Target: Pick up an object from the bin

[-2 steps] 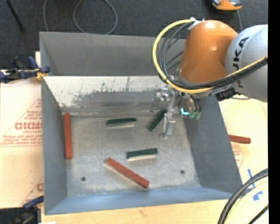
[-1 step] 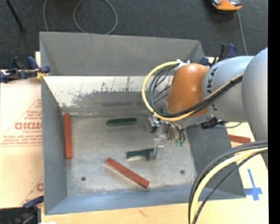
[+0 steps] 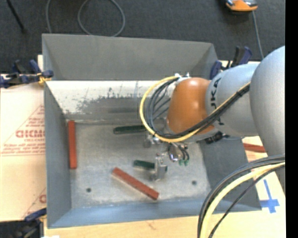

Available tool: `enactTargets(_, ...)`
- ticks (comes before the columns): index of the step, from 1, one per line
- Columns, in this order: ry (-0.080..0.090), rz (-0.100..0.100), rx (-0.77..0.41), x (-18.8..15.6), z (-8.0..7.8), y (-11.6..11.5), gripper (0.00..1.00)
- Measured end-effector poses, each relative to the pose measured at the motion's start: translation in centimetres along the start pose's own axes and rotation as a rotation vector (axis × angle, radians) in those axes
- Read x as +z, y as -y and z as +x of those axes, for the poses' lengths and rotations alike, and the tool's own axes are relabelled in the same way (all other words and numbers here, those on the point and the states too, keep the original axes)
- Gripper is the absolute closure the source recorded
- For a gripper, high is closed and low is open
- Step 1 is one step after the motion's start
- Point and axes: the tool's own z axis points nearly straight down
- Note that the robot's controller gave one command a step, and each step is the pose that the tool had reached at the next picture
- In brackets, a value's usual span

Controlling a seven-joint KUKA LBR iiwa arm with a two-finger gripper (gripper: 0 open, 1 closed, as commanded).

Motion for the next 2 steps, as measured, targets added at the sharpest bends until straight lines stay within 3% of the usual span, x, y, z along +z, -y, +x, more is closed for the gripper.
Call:
enactTargets(1, 0.004, 0.0, 0.002, -0.1, -0.2, 0.1, 1.0)
enactTargets(2, 0.012, 0.0, -0.007, -12.9, -2.2, -1.7, 1.0)
